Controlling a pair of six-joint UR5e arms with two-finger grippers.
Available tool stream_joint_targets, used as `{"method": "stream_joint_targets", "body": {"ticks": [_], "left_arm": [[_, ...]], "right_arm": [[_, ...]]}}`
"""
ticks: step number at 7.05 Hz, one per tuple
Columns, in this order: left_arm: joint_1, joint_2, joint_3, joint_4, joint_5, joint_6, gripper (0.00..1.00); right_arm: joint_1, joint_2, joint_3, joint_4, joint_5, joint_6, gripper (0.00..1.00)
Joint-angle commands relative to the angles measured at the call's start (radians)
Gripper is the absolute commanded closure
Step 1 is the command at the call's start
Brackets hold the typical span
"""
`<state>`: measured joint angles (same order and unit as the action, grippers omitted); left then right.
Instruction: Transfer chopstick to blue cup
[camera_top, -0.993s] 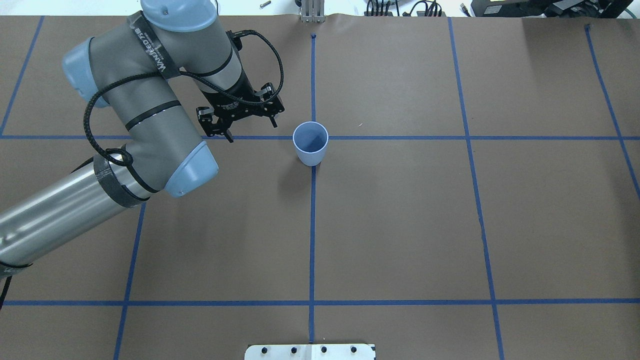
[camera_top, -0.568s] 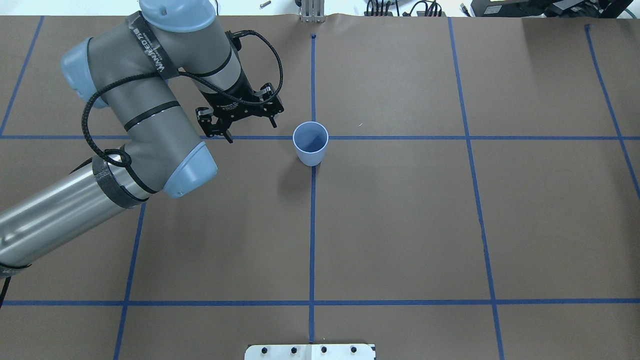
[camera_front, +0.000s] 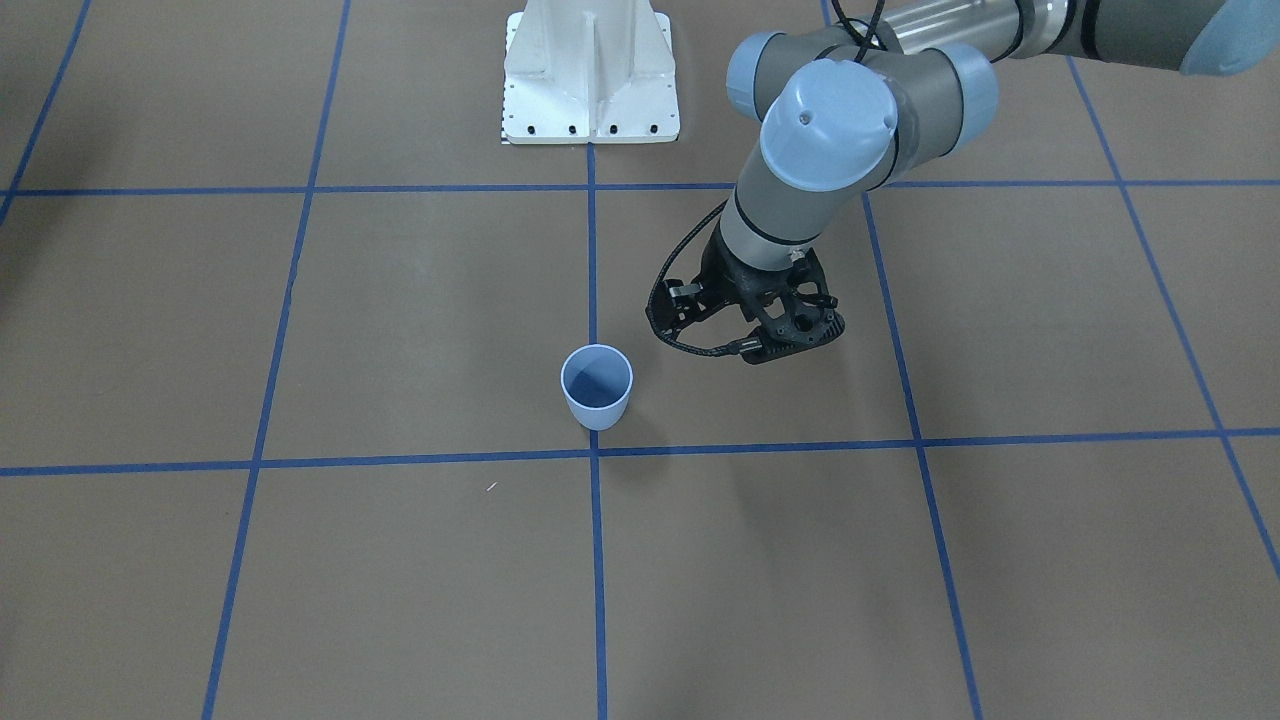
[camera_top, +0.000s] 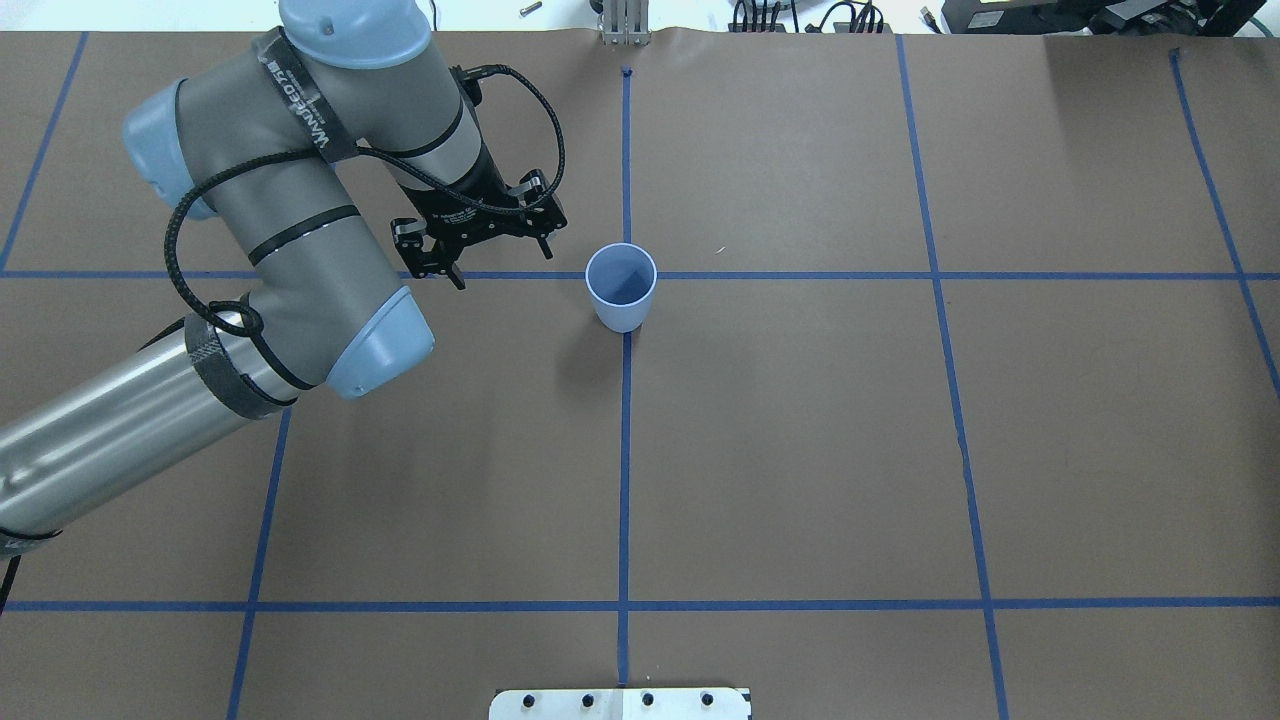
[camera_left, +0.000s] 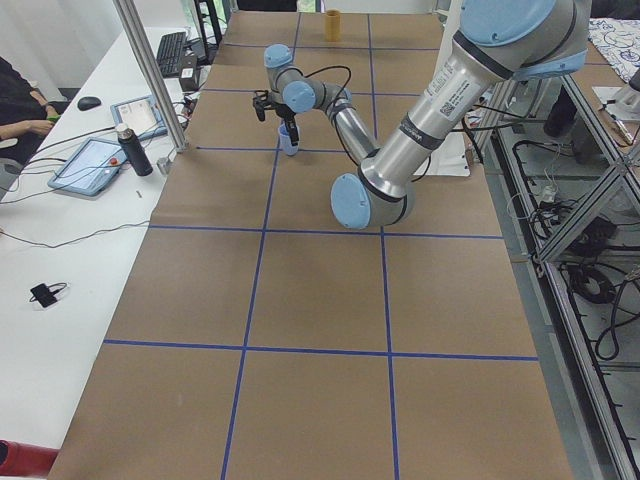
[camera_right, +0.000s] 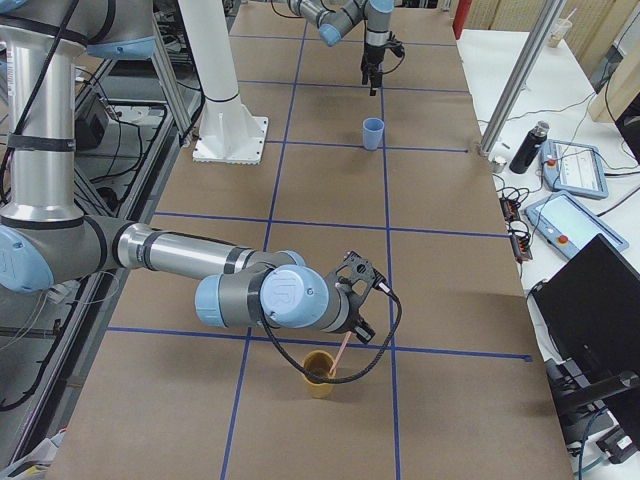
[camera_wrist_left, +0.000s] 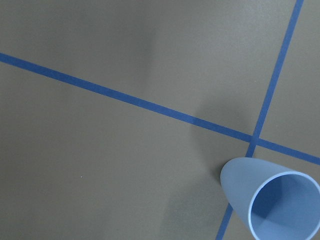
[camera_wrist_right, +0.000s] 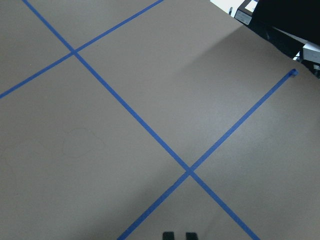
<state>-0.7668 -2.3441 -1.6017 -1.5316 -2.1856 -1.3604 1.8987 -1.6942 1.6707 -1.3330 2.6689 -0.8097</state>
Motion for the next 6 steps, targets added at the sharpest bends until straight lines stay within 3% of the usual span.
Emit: {"method": "stream_joint_targets", "body": {"ticks": [1, 3, 6], "left_arm": [[0.000, 0.002, 0.005, -0.004, -0.003, 0.003, 0.02], [0.000, 0.020, 0.000, -0.008, -0.005, 0.009, 0.02], [-0.020, 0.026, -0.009, -0.009, 0.003, 0.012, 0.02]], "right_arm": [[0.040, 0.004, 0.111, -0.003, 0.003, 0.119, 1.00], [0.052, 0.052, 0.197, -0.012, 0.005, 0.312, 1.00], [-0.184, 0.261, 0.208, -0.015, -0.053, 0.811, 1.00]]}}
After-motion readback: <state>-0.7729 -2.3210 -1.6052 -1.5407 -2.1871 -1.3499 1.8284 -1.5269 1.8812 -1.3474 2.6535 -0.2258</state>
